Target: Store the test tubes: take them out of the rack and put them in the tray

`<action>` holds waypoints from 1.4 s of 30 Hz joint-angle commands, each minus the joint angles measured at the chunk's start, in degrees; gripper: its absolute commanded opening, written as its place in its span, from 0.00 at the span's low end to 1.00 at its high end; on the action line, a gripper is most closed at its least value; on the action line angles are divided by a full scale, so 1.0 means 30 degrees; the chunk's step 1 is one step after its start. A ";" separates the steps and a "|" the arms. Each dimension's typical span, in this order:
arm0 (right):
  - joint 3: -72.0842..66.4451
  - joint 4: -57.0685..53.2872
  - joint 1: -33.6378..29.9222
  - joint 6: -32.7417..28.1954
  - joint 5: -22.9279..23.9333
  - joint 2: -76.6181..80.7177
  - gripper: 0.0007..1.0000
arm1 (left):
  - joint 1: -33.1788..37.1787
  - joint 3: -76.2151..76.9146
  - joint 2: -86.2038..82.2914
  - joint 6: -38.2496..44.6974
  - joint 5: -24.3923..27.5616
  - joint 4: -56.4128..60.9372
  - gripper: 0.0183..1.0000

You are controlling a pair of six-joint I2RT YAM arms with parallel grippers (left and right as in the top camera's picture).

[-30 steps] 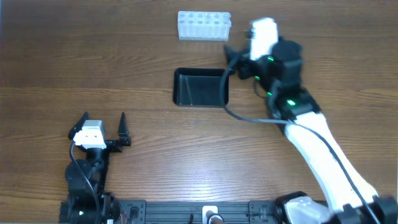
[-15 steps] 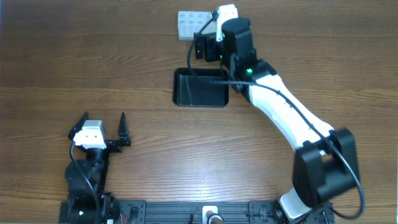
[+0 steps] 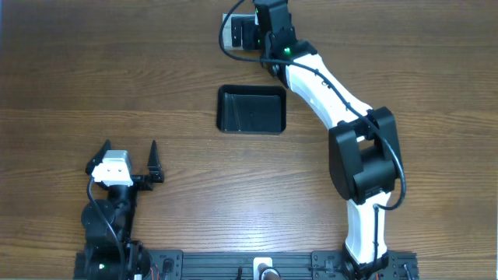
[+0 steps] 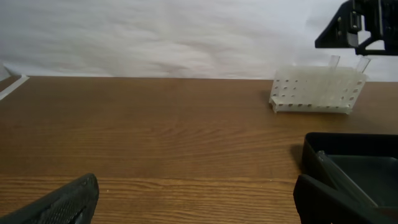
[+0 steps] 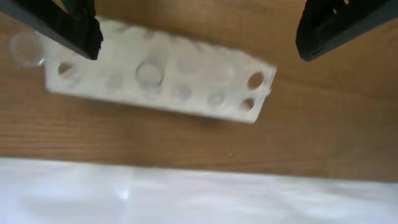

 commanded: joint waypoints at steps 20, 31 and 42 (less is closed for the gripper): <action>0.1472 0.1945 -0.0532 0.0022 0.1224 0.2725 0.86 | 0.0066 -0.0073 0.0000 0.0342 0.0189 -0.0044 1.00; 0.1472 0.1989 -0.0474 -0.0663 0.1166 0.2725 0.60 | 0.0066 -0.0073 0.0000 0.0342 0.0182 -0.0044 1.00; 0.1472 0.1821 -0.0226 -0.2295 0.1829 0.2725 0.53 | 0.0066 -0.0073 0.0000 0.0342 0.0182 -0.0044 1.00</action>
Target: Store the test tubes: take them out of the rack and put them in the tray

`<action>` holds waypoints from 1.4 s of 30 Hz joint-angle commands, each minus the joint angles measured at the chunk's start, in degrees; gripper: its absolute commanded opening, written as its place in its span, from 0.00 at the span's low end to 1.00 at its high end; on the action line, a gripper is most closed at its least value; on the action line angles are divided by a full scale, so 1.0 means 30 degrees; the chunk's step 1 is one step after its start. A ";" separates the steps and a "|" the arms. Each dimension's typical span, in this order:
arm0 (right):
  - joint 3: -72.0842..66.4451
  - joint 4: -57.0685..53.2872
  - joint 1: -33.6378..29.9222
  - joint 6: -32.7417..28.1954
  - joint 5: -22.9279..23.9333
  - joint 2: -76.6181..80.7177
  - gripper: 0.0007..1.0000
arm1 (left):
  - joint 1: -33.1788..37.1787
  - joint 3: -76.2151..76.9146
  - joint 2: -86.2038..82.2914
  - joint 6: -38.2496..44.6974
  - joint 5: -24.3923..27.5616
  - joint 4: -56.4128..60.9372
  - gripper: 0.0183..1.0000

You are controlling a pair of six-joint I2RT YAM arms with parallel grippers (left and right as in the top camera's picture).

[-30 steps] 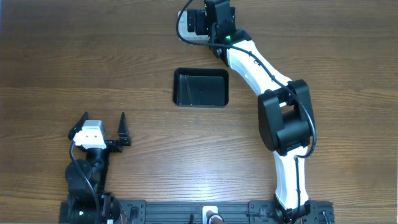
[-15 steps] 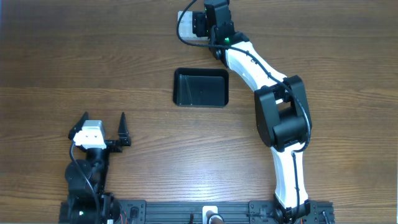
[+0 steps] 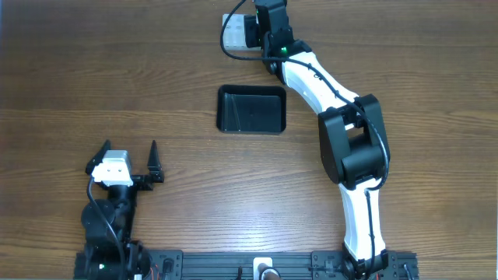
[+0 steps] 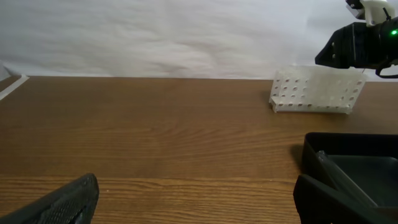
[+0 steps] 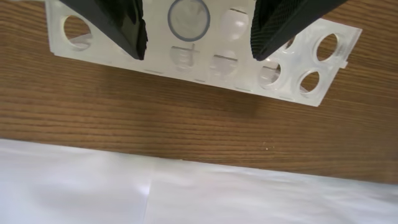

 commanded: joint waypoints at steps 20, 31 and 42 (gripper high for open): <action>0.0474 -0.0197 0.0153 -0.0641 0.0678 0.0211 0.25 | 0.0066 -0.0073 0.0000 0.0342 0.0189 -0.0044 1.00; 0.0481 -0.0197 0.0182 -0.0634 0.0678 0.0211 0.14 | 0.0066 -0.0073 0.0000 0.0342 0.0197 -0.0044 1.00; 0.0561 0.0277 0.0226 -0.0998 0.0750 0.0051 0.13 | 0.0066 -0.0073 0.0000 0.0342 0.0189 -0.0044 1.00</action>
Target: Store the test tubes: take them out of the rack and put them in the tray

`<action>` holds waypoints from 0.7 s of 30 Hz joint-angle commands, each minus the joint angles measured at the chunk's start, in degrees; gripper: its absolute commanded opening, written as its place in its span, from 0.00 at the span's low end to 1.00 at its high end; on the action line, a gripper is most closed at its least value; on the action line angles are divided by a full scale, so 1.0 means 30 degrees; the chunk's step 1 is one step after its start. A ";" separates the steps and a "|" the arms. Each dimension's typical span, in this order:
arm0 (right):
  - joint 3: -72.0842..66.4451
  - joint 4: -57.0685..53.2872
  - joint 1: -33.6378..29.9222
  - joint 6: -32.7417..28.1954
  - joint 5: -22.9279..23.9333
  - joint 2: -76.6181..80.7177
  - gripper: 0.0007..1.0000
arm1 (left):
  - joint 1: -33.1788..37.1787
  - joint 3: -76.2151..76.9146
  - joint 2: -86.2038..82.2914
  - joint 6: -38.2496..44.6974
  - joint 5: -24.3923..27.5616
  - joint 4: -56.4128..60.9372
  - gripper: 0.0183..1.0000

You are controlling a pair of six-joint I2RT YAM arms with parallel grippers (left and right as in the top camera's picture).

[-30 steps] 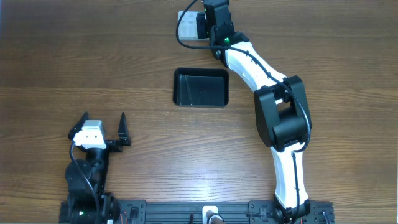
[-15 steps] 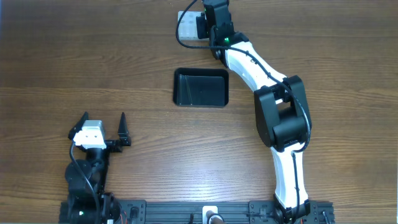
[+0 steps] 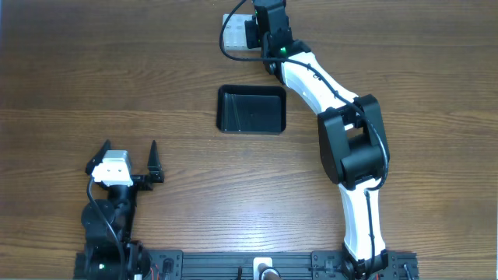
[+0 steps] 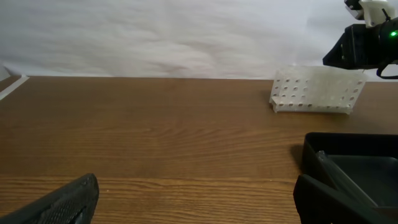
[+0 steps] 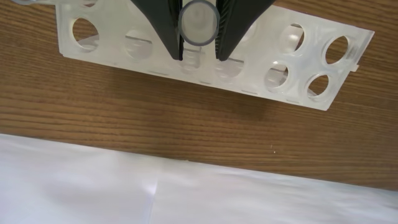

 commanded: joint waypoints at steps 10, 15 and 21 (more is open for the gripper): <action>0.2572 -0.2310 0.0350 -0.0561 0.0539 -0.3147 0.10 | 0.0066 -0.0073 0.0000 0.0342 0.0197 -0.0044 1.00; 0.2856 -0.3315 0.0583 -0.0714 0.0816 -0.5697 0.10 | 0.0066 -0.0073 0.0000 0.0342 0.0189 -0.0044 1.00; 0.2856 -0.7023 0.1027 -0.0313 0.0780 -0.8094 0.07 | 0.0066 -0.0073 0.0000 0.0342 0.0189 -0.0044 1.00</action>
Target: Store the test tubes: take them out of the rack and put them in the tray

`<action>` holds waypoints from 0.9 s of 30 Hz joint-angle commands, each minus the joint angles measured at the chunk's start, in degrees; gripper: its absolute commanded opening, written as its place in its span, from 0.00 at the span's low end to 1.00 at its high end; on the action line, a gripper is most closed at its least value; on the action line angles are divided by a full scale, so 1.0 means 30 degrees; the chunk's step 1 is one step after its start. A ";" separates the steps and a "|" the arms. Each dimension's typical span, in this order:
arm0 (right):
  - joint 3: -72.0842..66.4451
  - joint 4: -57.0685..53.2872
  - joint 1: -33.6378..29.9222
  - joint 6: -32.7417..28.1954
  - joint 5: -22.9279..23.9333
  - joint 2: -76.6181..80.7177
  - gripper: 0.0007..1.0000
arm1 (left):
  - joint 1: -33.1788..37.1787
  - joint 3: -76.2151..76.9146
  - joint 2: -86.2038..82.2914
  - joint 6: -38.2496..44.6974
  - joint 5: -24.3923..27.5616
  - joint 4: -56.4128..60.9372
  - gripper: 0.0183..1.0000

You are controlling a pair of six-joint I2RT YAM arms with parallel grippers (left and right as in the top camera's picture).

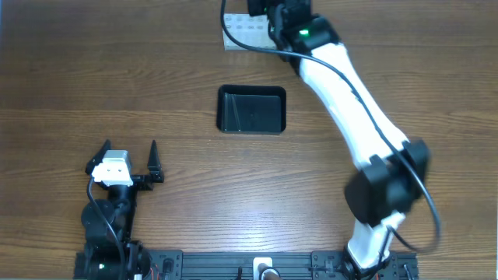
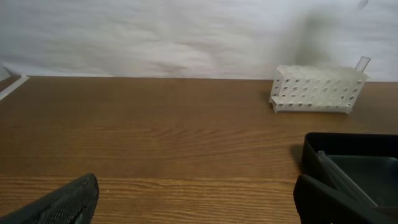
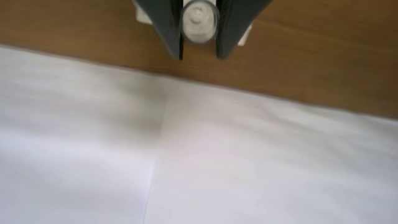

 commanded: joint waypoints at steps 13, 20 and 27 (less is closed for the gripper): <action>0.0270 -1.0178 0.0678 0.3337 -0.4459 0.1107 0.06 | 0.0066 -0.0073 0.0000 0.0342 0.0182 -0.0044 1.00; 0.0270 -1.1358 0.1013 0.3869 -0.5501 0.3665 0.07 | 0.0066 -0.0073 0.0000 0.0342 0.0189 -0.0044 1.00; 0.0270 -1.2058 0.1209 0.4299 -0.5333 0.5260 0.06 | 0.0066 -0.0073 0.0000 0.0342 0.0182 -0.0044 1.00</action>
